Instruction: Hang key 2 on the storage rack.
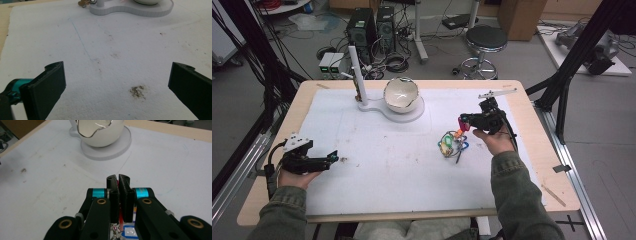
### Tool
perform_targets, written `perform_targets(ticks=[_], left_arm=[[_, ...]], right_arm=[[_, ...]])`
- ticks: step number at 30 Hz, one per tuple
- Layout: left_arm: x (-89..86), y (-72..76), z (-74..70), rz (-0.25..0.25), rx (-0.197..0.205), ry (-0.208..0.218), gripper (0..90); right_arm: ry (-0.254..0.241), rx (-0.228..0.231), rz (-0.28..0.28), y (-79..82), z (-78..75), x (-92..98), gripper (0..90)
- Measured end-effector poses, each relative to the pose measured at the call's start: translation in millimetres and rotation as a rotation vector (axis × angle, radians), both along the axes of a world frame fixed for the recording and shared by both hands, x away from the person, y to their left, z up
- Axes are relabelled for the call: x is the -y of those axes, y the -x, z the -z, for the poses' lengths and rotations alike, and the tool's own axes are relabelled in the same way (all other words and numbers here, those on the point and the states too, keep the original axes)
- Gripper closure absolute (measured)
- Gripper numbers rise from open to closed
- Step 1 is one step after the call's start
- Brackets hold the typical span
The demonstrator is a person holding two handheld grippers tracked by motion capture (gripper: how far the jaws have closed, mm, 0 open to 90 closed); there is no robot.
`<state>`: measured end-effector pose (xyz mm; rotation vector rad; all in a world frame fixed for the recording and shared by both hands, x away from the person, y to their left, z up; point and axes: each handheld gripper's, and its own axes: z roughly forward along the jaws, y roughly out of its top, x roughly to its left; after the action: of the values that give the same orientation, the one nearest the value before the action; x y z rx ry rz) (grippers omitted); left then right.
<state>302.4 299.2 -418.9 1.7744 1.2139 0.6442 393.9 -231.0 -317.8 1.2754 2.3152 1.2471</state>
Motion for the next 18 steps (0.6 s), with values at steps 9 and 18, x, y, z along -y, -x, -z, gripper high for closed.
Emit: perform_targets(ticks=[9, 18], left_arm=[[0.0, 0.0, -0.3, 0.002, 0.003, 0.009, 1.7], [-0.2, -0.1, -0.4, 0.004, 0.001, 0.009, 1.7]], right_arm=[[-0.025, 0.018, -0.015, -3.2, -17.7, -6.6, 87.8], [-0.063, 0.035, -0.031, -7.6, -32.2, -10.9, 87.8]])
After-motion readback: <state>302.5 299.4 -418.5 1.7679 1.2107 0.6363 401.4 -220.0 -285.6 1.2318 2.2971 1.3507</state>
